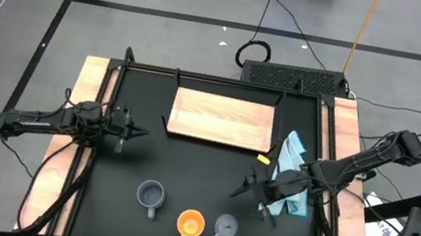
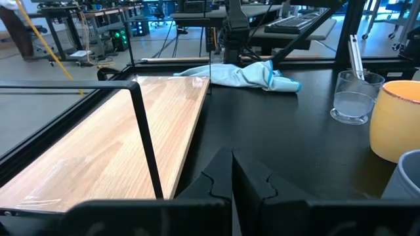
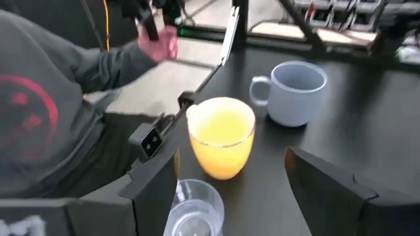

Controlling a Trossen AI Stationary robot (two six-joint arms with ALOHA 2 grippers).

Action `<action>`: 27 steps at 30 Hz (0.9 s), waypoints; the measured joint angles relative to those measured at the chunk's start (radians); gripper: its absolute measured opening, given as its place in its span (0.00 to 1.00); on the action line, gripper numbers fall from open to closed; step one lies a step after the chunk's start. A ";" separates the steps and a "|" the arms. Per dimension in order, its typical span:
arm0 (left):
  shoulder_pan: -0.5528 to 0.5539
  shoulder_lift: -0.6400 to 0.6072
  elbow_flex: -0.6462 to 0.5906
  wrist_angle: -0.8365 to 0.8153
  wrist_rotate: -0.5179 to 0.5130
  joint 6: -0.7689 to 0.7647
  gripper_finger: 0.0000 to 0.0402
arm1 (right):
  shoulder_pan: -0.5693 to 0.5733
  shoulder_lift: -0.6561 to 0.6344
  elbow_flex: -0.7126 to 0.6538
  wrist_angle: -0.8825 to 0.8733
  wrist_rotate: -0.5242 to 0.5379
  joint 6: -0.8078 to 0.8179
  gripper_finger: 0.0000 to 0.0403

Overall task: Stack small to large cups/mugs on shelf
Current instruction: Put the transparent mug on the shelf

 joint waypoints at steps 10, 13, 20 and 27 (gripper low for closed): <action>0.000 0.000 0.000 0.013 0.000 0.000 0.01 | 0.033 0.136 0.130 -0.173 0.001 0.055 0.66; 0.000 0.000 0.000 0.030 0.000 0.000 0.01 | 0.051 0.173 0.175 -0.217 0.000 0.055 0.66; 0.000 0.000 0.000 0.029 0.000 -0.003 0.01 | 0.080 0.273 0.265 -0.285 0.000 0.050 0.66; 0.000 0.000 0.000 0.029 0.000 -0.005 0.01 | 0.077 0.365 0.295 -0.272 0.002 0.014 0.66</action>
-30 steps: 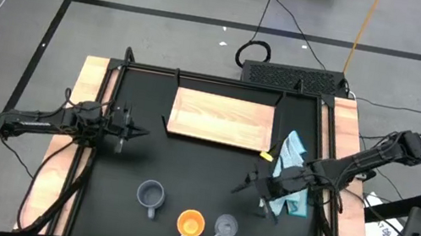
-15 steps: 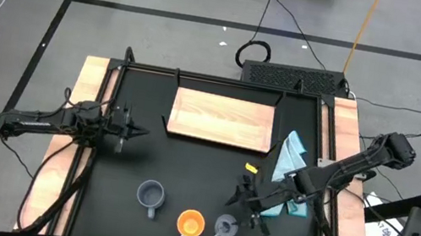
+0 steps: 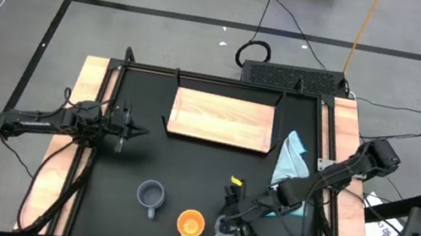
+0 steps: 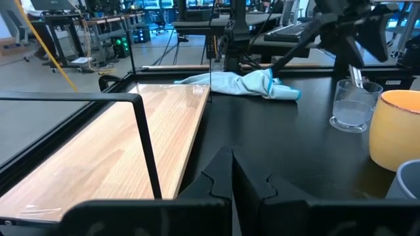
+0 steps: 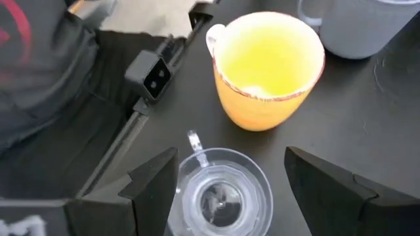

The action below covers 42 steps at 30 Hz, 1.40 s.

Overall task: Stack small to large cups/mugs on shelf
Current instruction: Put the transparent mug on the shelf

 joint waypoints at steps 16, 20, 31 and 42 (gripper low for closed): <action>0.000 0.000 0.000 0.000 0.000 -0.008 0.01 | -0.063 0.006 0.006 -0.147 0.002 0.244 0.66; 0.000 0.000 0.000 0.000 0.000 -0.008 0.01 | -0.062 0.006 0.006 -0.186 0.001 0.278 0.66; 0.000 0.000 0.000 -0.001 0.000 -0.007 0.01 | -0.060 0.006 -0.020 -0.178 0.001 0.292 0.66; 0.000 0.000 0.000 -0.001 0.000 -0.007 0.01 | -0.057 0.006 -0.044 -0.162 0.001 0.360 0.66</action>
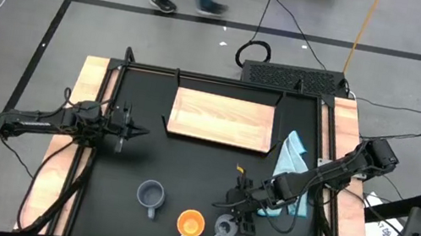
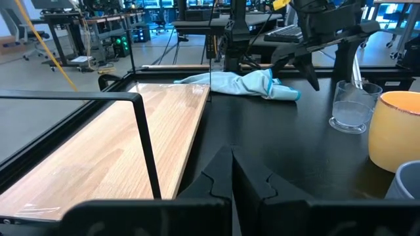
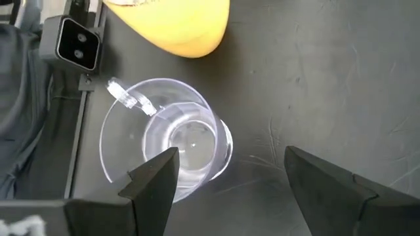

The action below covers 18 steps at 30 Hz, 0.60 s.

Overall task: Stack small to large cups/mugs on shelf
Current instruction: Put the transparent mug on the shelf

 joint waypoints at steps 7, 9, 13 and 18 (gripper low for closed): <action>0.000 0.000 0.000 0.000 0.000 0.000 0.01 | 0.028 0.002 0.000 0.028 -0.001 0.019 0.66; 0.000 0.000 0.000 0.000 0.000 0.001 0.01 | 0.031 0.004 0.000 0.031 0.001 0.016 0.66; 0.000 0.000 0.000 0.000 0.000 0.002 0.01 | 0.035 0.004 0.000 0.039 0.008 -0.025 0.66; 0.000 0.000 0.000 -0.001 0.000 0.002 0.01 | 0.037 0.004 0.000 0.037 0.026 -0.095 0.66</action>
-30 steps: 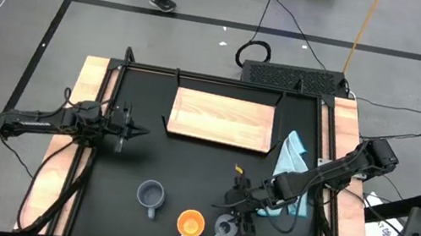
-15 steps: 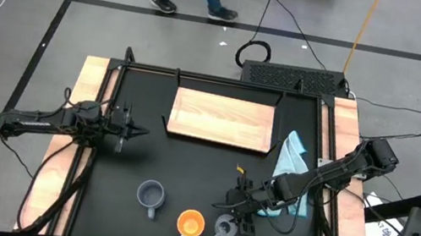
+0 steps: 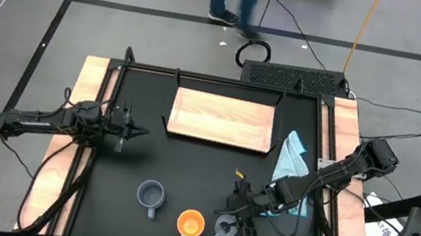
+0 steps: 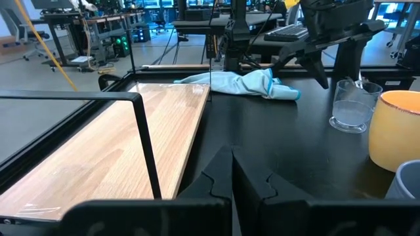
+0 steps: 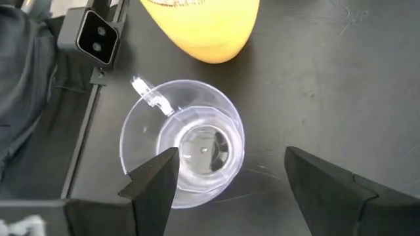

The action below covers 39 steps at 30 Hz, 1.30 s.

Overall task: Stack small to large cups/mugs on shelf
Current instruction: Put the transparent mug on the shelf

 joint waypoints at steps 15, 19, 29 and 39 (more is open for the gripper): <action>0.000 0.000 0.000 0.000 0.000 -0.002 0.01 | 0.000 0.003 0.000 0.023 0.006 -0.028 0.66; 0.000 0.000 0.000 0.000 0.000 -0.002 0.01 | 0.000 0.003 0.000 0.047 0.007 -0.027 0.66; 0.000 0.000 0.000 -0.006 0.000 -0.002 0.01 | 0.002 0.049 0.000 0.068 0.006 -0.046 0.66; 0.000 0.000 0.000 -0.008 0.000 -0.002 0.01 | 0.007 0.063 0.000 0.095 0.026 -0.098 0.66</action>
